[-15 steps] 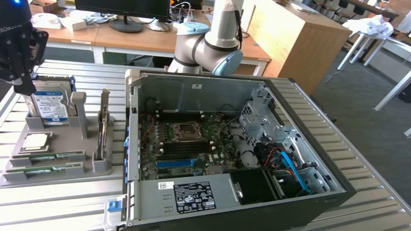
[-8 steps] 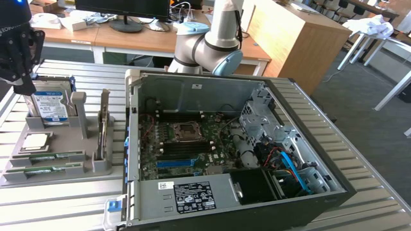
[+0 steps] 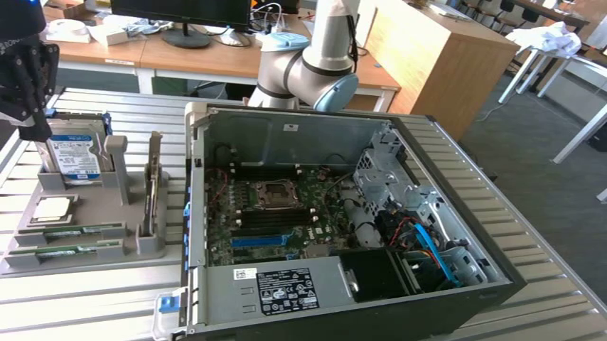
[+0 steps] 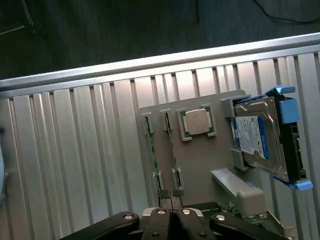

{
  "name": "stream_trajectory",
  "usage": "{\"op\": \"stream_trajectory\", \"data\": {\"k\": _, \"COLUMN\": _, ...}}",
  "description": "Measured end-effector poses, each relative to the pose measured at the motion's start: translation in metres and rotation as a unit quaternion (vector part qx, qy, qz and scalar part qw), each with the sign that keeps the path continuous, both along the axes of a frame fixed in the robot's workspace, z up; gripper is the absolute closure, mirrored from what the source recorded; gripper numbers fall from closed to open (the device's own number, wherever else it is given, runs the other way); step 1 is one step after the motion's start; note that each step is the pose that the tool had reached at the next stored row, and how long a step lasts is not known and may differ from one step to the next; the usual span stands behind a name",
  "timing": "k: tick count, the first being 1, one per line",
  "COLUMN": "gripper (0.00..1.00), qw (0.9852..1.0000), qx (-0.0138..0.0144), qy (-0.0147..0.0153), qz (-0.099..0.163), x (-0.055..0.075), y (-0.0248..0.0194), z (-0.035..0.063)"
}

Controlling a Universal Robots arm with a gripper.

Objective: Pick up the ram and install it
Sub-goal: 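Pick up the ram and move it above insertion slot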

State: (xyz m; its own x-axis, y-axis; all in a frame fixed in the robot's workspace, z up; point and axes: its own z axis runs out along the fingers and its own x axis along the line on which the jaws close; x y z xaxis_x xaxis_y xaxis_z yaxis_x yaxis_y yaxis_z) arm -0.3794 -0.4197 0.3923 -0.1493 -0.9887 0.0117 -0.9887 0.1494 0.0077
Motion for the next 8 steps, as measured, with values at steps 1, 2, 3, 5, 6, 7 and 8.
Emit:
{"op": "stream_trajectory", "data": {"k": 1, "gripper": 0.90, "qw": 1.0000, "qx": -0.0007, "qy": 0.0000, "qz": 0.008, "x": 0.0000, "y": 0.0000, "z": 0.0000}}
{"op": "stream_trajectory", "data": {"k": 2, "gripper": 0.90, "qw": 0.9999, "qx": -0.0013, "qy": 0.0000, "qz": 0.016, "x": -0.0001, "y": 0.0000, "z": 0.0000}}
{"op": "stream_trajectory", "data": {"k": 3, "gripper": 0.90, "qw": 0.9997, "qx": -0.0020, "qy": 0.0000, "qz": 0.024, "x": -0.0002, "y": 0.0000, "z": 0.0000}}
{"op": "stream_trajectory", "data": {"k": 5, "gripper": 0.90, "qw": 0.9992, "qx": -0.0030, "qy": 0.0000, "qz": 0.040, "x": -0.0003, "y": 0.0000, "z": -0.0001}}
{"op": "stream_trajectory", "data": {"k": 6, "gripper": 0.90, "qw": 0.9989, "qx": -0.0035, "qy": 0.0000, "qz": 0.047, "x": -0.0003, "y": 0.0000, "z": -0.0001}}
{"op": "stream_trajectory", "data": {"k": 7, "gripper": 0.90, "qw": 0.9985, "qx": -0.0040, "qy": 0.0000, "qz": 0.055, "x": -0.0004, "y": 0.0000, "z": -0.0001}}
{"op": "stream_trajectory", "data": {"k": 8, "gripper": 0.90, "qw": 0.9981, "qx": -0.0048, "qy": 0.0000, "qz": 0.061, "x": -0.0006, "y": 0.0001, "z": -0.0001}}
